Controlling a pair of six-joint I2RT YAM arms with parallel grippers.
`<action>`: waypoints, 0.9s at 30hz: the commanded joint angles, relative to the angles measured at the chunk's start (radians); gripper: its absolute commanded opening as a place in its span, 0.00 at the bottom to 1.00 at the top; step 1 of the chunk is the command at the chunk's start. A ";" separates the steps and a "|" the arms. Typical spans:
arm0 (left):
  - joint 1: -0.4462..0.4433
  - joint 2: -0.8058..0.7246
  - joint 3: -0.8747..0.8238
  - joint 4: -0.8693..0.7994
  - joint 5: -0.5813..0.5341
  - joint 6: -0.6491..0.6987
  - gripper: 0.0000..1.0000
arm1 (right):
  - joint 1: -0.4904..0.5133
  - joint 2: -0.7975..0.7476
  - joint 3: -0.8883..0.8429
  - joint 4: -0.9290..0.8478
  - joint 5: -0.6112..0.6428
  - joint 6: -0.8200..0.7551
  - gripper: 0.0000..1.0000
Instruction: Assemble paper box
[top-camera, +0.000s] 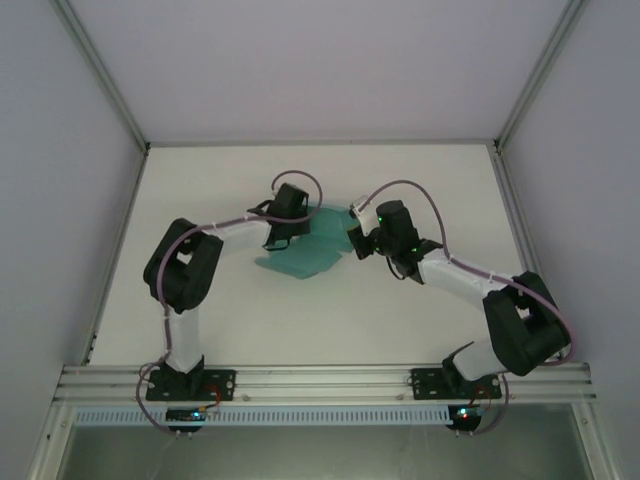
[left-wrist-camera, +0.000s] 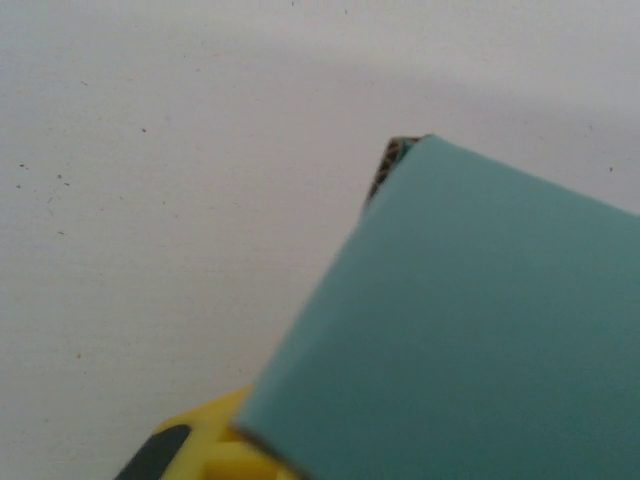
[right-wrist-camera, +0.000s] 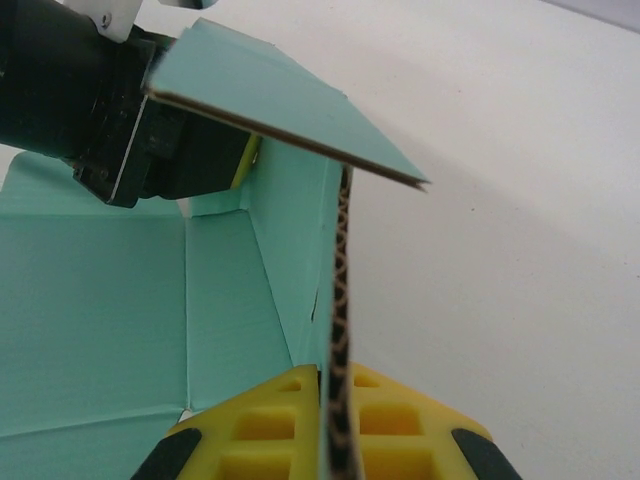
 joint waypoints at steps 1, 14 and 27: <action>0.098 -0.030 -0.122 0.055 -0.131 0.021 0.27 | -0.006 -0.034 -0.023 -0.147 -0.029 -0.002 0.00; 0.114 -0.149 -0.222 0.297 0.244 0.127 0.68 | -0.010 -0.014 0.009 -0.155 -0.038 -0.016 0.00; 0.125 -0.063 -0.163 0.266 0.298 0.131 0.39 | -0.013 0.001 0.018 -0.156 -0.030 -0.017 0.00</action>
